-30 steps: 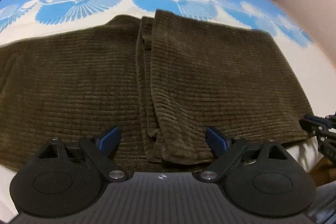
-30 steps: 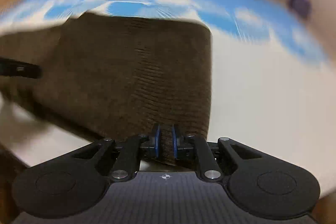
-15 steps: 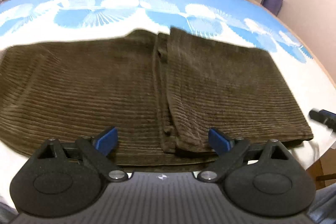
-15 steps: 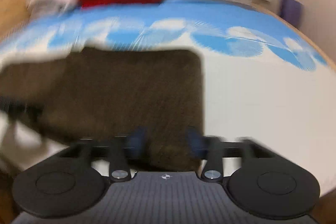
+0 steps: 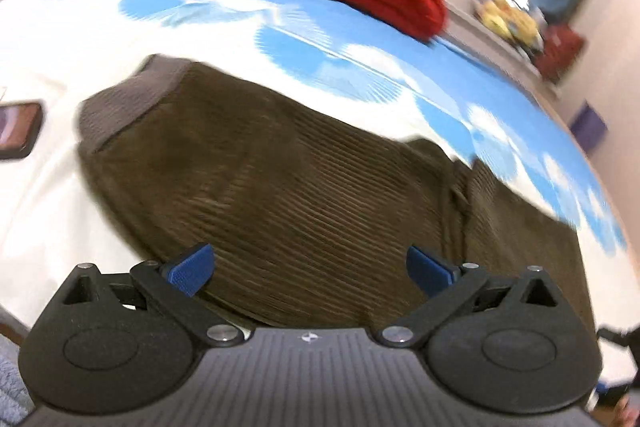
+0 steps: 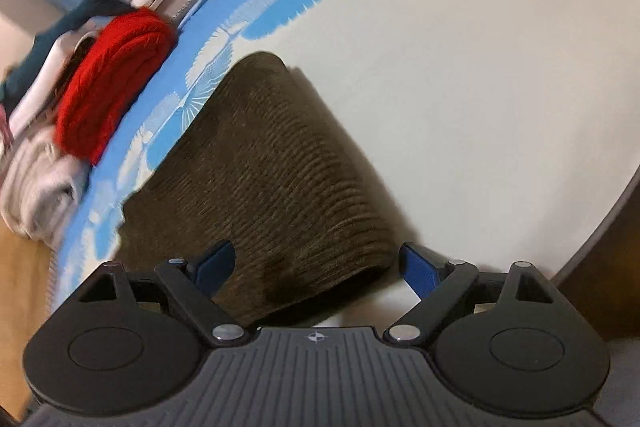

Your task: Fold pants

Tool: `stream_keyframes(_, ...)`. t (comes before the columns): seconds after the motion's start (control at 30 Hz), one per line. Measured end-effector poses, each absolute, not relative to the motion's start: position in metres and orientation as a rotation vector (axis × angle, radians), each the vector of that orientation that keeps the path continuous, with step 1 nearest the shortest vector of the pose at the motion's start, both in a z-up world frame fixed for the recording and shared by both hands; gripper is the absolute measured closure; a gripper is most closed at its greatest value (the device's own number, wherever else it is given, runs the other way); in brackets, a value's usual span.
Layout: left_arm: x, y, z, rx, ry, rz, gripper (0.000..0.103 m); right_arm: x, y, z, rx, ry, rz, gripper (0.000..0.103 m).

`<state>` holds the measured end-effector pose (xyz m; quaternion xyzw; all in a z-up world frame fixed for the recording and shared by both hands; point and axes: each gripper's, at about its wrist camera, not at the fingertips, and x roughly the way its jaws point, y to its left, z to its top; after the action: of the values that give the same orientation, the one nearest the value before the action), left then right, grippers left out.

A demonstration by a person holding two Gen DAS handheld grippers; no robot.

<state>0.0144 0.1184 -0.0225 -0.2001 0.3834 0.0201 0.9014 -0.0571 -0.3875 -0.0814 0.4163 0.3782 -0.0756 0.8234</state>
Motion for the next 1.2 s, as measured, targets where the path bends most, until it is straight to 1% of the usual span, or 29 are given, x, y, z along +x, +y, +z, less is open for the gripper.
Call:
stream_keyframes(0.17, 0.014, 0.170, -0.023, -0.577, 0.771, 0.173, 0.000, -0.054, -0.390, -0.085, 0.969, 0.768, -0.217, 0.006)
stream_keyframes(0.27, 0.015, 0.196, -0.030, -0.695, 0.791, 0.257, 0.000, -0.051, -0.385, -0.085, 0.989, 0.746, -0.254, 0.002)
stream_keyframes(0.37, 0.014, 0.214, -0.038, -0.779, 0.816, 0.313, 0.000, -0.048, -0.380, -0.086, 0.984, 0.736, -0.288, 0.001)
stream_keyframes(0.5, 0.017, 0.224, -0.042, -0.805, 0.824, 0.358, 0.000, -0.044, -0.375, -0.085, 0.942, 0.740, -0.302, 0.000)
stream_keyframes(0.63, 0.021, 0.222, -0.040, -0.736, 0.806, 0.462, 0.000, -0.040, -0.370, -0.085, 0.883, 0.756, -0.287, 0.000)
stream_keyframes(0.77, 0.020, 0.233, -0.041, -0.752, 0.796, 0.570, 0.001, -0.044, -0.376, -0.087, 0.947, 0.748, -0.276, 0.000)
stream_keyframes(0.83, 0.023, 0.229, -0.040, -0.715, 0.796, 0.586, 0.007, -0.042, -0.378, -0.088, 0.960, 0.750, -0.275, 0.000)
stream_keyframes(0.87, 0.024, 0.227, -0.038, -0.684, 0.793, 0.576, 0.021, -0.040, -0.379, -0.088, 0.964, 0.755, -0.272, 0.000)
stream_keyframes(0.9, 0.026, 0.224, -0.038, -0.665, 0.789, 0.540, 0.041, -0.037, -0.382, -0.088, 0.970, 0.763, -0.265, 0.000)
stream_keyframes(0.93, 0.027, 0.222, -0.038, -0.673, 0.776, 0.508, 0.052, -0.034, -0.387, -0.088, 0.992, 0.762, -0.260, 0.001)
stream_keyframes(0.97, 0.025, 0.220, -0.037, -0.684, 0.756, 0.489, 0.063, -0.034, -0.389, -0.088, 1.017, 0.756, -0.268, 0.010)
stream_keyframes(1.0, 0.024, 0.216, -0.035, -0.666, 0.748, 0.499, 0.063, -0.034, -0.393, -0.088, 1.019, 0.760, -0.288, 0.019)
stream_keyframes(1.03, 0.024, 0.213, -0.034, -0.647, 0.747, 0.504, 0.064, -0.033, -0.395, -0.088, 0.988, 0.775, -0.313, 0.047)
stream_keyframes(1.07, 0.026, 0.211, -0.035, -0.646, 0.748, 0.510, 0.064, -0.032, -0.395, -0.089, 0.959, 0.795, -0.314, 0.058)
stream_keyframes(1.1, 0.028, 0.210, -0.035, -0.648, 0.749, 0.512, 0.065, -0.032, -0.395, -0.090, 0.948, 0.798, -0.304, 0.059)
stream_keyframes(1.13, 0.030, 0.209, -0.035, -0.640, 0.752, 0.511, 0.065, -0.032, -0.394, -0.088, 0.932, 0.798, -0.294, 0.065)
stream_keyframes(1.17, 0.032, 0.206, -0.034, -0.621, 0.756, 0.508, 0.065, -0.032, -0.393, -0.087, 0.916, 0.801, -0.280, 0.069)
stream_keyframes(1.2, 0.033, 0.203, -0.033, -0.593, 0.761, 0.501, 0.065, -0.032, -0.396, -0.087, 0.928, 0.801, -0.279, 0.070)
